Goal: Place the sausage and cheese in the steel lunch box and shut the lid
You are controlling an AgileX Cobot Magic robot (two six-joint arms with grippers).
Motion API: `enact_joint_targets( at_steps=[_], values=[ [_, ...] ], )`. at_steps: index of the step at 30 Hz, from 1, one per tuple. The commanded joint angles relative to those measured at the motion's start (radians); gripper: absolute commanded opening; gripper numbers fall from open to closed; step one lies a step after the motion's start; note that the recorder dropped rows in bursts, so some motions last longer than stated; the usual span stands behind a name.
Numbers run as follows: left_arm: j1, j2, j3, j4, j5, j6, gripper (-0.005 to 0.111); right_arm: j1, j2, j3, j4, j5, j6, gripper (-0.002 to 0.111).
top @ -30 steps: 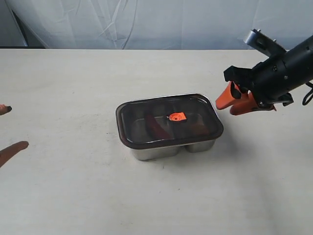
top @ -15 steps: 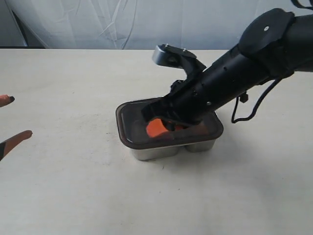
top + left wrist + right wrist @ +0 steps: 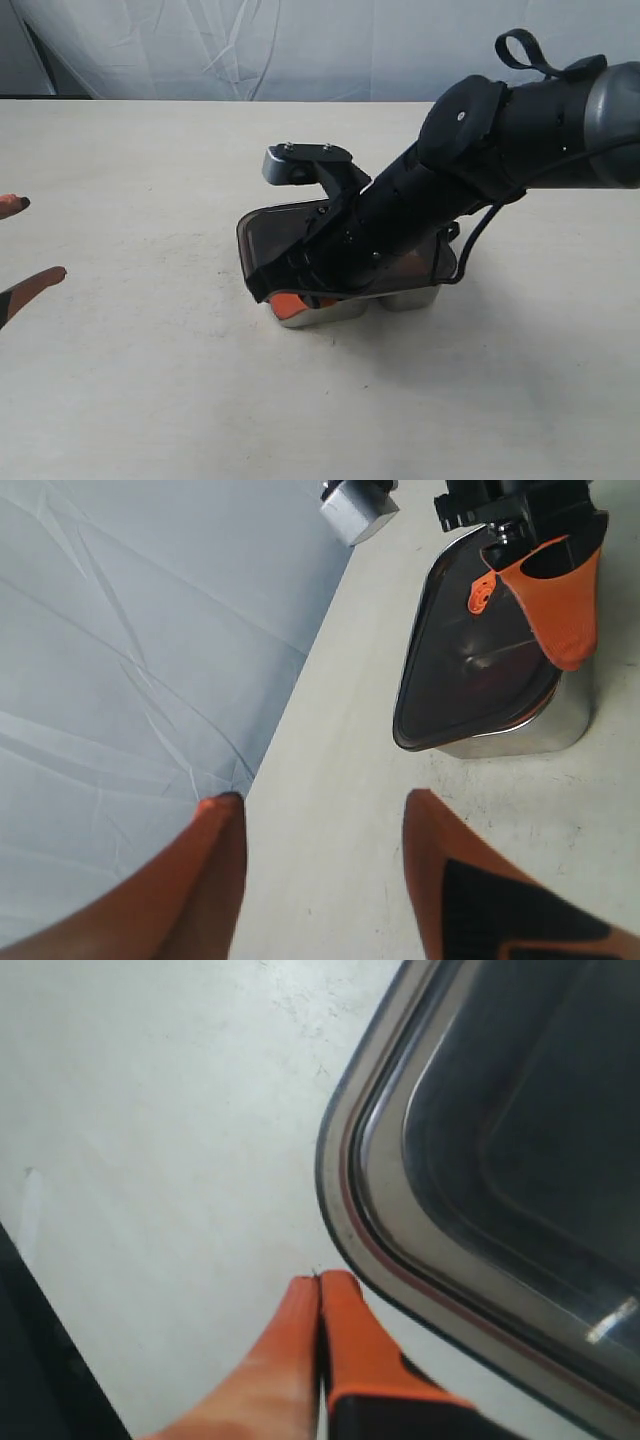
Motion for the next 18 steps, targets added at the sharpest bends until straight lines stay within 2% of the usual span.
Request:
enact_joint_targets(
  at_steps=[1,8,18],
  values=[
    [-0.002,0.005,-0.004,-0.021,-0.004,-0.011,0.047,0.003,0.005,-0.005,-0.003,-0.008,-0.01,-0.001],
    [-0.002,0.005,-0.004,-0.021,-0.002,-0.01,0.047,0.003,0.034,-0.009,-0.015,-0.085,-0.005,-0.001],
    [-0.002,0.005,-0.004,-0.021,-0.002,-0.01,0.047,0.001,0.089,-0.039,-0.015,-0.09,0.018,-0.001]
  ],
)
